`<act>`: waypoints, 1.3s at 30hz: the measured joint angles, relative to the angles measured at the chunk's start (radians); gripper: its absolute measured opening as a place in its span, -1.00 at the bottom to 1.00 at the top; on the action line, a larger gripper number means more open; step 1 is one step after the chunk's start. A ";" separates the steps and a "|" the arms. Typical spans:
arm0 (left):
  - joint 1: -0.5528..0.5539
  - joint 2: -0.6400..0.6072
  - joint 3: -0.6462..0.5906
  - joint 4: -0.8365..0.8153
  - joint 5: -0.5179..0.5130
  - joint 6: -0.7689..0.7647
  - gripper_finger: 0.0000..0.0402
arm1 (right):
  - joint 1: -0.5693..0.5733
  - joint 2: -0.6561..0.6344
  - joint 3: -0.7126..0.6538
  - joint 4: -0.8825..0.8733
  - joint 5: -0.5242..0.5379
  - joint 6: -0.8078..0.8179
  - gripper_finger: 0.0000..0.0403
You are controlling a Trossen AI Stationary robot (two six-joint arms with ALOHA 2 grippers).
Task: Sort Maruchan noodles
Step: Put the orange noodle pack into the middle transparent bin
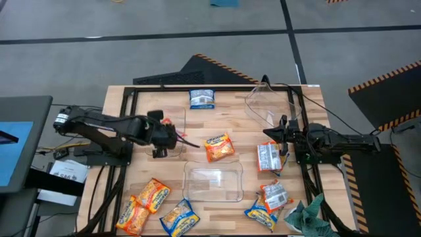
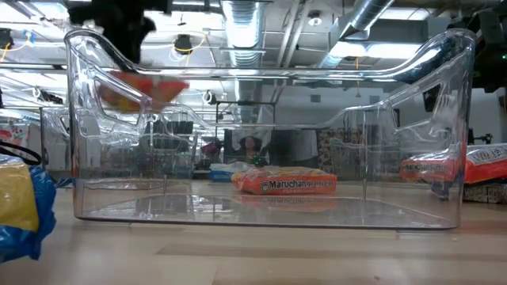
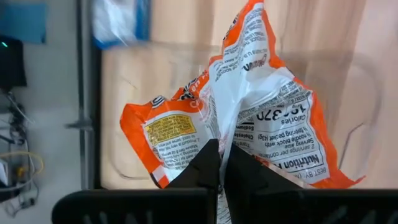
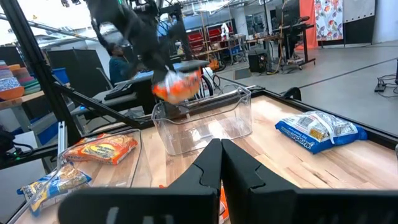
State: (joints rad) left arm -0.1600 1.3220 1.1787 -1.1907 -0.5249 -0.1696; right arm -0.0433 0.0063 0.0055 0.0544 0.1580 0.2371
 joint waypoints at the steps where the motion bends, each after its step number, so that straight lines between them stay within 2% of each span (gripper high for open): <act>1: 0.000 0.000 -0.032 0.023 0.002 0.000 -1.00 | 0.000 0.000 0.000 0.000 0.000 0.000 -0.85; 4: 0.003 0.000 -0.100 0.073 0.002 0.004 -0.99 | 0.000 0.000 0.000 0.000 0.000 0.000 -0.85; 7: 0.011 0.000 -0.115 0.093 0.016 -0.006 -0.91 | 0.000 0.000 0.000 0.000 0.000 0.000 -0.85; 15: 0.014 0.000 -0.057 0.102 0.055 -0.013 -0.39 | 0.000 0.000 0.000 0.000 0.000 0.000 -0.85; 17: 0.012 0.000 -0.017 0.088 0.128 -0.017 -0.27 | 0.000 0.000 0.000 0.000 0.000 0.000 -0.85; 21: -0.028 0.000 0.058 0.106 0.402 -0.137 -0.14 | 0.000 0.000 0.000 0.000 0.000 0.000 -0.85; 23: -0.088 -0.001 0.066 0.159 0.506 -0.227 -0.13 | 0.000 0.000 0.000 0.000 0.000 0.000 -0.85; 25: -0.192 0.004 0.066 0.194 0.522 -0.300 -0.13 | 0.000 0.000 0.000 0.000 0.000 0.000 -0.85; 28: -0.368 0.040 0.066 0.224 0.482 -0.450 -0.13 | 0.000 0.000 0.000 0.000 0.000 0.000 -0.85; 30: -0.475 0.076 0.066 0.224 0.429 -0.605 -0.13 | 0.000 0.000 0.000 -0.001 0.000 0.000 -0.85; 34: -0.642 0.184 0.065 0.246 0.383 -0.877 -0.13 | 0.000 0.000 0.000 -0.001 0.000 0.000 -0.85; 36: -0.695 0.248 0.065 0.287 0.388 -0.902 -0.13 | 0.000 0.000 0.000 -0.001 0.000 0.000 -0.85; 39: -0.749 0.350 0.066 0.327 0.398 -0.791 -0.13 | 0.000 0.000 0.000 -0.001 0.000 0.000 -0.85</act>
State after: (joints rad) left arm -0.9092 1.6719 1.2447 -0.8639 -0.1270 -0.9607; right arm -0.0433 0.0061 0.0055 0.0536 0.1577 0.2371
